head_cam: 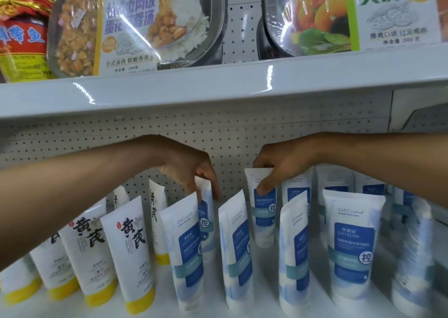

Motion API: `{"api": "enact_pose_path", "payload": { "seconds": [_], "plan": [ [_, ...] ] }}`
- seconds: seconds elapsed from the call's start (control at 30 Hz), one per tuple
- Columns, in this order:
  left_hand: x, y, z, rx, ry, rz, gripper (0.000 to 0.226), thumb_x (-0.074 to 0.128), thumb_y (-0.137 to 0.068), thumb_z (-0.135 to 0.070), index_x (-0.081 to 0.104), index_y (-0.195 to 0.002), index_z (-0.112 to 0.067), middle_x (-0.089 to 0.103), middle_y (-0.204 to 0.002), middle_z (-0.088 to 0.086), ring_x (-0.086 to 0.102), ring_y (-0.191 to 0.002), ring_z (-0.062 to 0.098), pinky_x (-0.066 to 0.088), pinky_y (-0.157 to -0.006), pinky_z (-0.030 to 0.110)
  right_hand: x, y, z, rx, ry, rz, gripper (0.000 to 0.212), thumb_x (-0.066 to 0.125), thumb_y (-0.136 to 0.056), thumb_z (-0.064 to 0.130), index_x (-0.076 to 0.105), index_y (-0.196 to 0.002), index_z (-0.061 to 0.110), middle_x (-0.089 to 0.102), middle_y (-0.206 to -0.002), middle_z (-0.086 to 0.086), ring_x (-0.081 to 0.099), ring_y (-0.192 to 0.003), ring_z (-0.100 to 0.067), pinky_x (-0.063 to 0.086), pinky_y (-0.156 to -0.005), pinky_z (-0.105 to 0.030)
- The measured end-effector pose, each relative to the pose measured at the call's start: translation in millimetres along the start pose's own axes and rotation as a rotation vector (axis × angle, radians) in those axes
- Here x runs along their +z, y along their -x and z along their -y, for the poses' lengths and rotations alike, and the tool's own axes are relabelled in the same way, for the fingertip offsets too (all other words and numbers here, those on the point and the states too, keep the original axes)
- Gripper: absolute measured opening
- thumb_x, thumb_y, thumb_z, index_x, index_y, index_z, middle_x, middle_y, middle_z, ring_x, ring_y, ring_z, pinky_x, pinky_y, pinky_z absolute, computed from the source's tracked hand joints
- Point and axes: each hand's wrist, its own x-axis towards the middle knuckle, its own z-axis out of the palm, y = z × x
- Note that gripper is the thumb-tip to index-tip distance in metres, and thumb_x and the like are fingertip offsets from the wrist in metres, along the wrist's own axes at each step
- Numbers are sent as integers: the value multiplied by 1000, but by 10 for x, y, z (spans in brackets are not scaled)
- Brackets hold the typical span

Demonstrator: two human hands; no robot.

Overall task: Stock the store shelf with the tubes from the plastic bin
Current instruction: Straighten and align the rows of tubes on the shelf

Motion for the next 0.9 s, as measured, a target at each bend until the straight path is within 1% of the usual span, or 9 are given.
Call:
{"api": "enact_pose_path", "payload": {
  "seconds": [0.07, 0.13, 0.27, 0.37, 0.47, 0.57, 0.67, 0.8, 0.9],
  "plan": [
    [15, -39, -6, -7, 17, -13, 22, 76, -79, -35, 73, -99, -26, 72, -99, -12, 66, -90, 4, 55, -82, 19, 23, -66, 13, 1, -5, 12, 14, 69, -85, 38, 64, -86, 25, 68, -88, 10, 64, -77, -6, 52, -65, -17],
    [51, -141, -12, 10, 60, -85, 19, 75, -82, -26, 70, -101, -21, 71, -94, -10, 64, -79, 1, 56, -73, 17, 37, -112, 10, 3, -9, 7, 12, 68, -86, 34, 65, -88, 23, 68, -89, 9, 64, -77, -5, 53, -66, -18],
    [98, -311, -66, 12, 197, -156, 33, 73, -84, -18, 65, -115, -10, 67, -103, -1, 67, -82, 11, 60, -76, 28, 39, -153, -12, -7, -44, 21, 8, 69, -86, 34, 65, -85, 26, 69, -92, 9, 67, -88, -14, 56, -79, -28],
    [97, -397, -111, 21, 256, -162, 37, 72, -84, -16, 61, -119, -8, 64, -103, 1, 66, -87, 17, 60, -79, 33, 48, -155, -30, -11, -57, 20, 9, 69, -86, 34, 65, -89, 26, 70, -96, 8, 67, -90, -14, 55, -80, -26],
    [95, -456, -115, 26, 298, -157, 37, 71, -85, -15, 61, -119, -6, 62, -103, 2, 65, -88, 17, 59, -79, 32, 63, -144, -39, -9, -74, 17, 7, 68, -87, 35, 65, -89, 29, 70, -95, 11, 68, -90, -12, 55, -78, -24],
    [102, -501, -119, 35, 309, -162, 35, 71, -85, -14, 63, -117, -4, 65, -108, 7, 65, -89, 19, 59, -78, 31, 63, -137, -34, 7, -86, 10, 17, 67, -87, 35, 68, -98, 22, 71, -99, 8, 68, -90, -12, 55, -79, -24],
    [100, -519, -129, 44, 310, -157, 35, 71, -85, -13, 63, -118, -2, 66, -116, 13, 65, -88, 19, 58, -74, 28, 66, -142, -41, 10, -94, 9, 10, 67, -87, 34, 66, -90, 25, 70, -93, 10, 67, -88, -12, 53, -73, -21],
    [99, -516, -150, 39, 316, -166, 37, 70, -85, -13, 62, -120, -3, 65, -118, 12, 64, -90, 18, 57, -72, 24, 72, -152, -47, 17, -88, 11, 8, 68, -87, 35, 64, -87, 27, 69, -90, 12, 67, -87, -12, 51, -71, -20],
    [90, -515, -166, 44, 326, -152, 35, 71, -84, -13, 63, -116, -3, 66, -114, 10, 64, -88, 16, 57, -75, 26, 77, -147, -47, 25, -76, 4, 12, 67, -87, 35, 66, -92, 25, 69, -92, 11, 67, -87, -11, 52, -72, -20]
  ]
}}
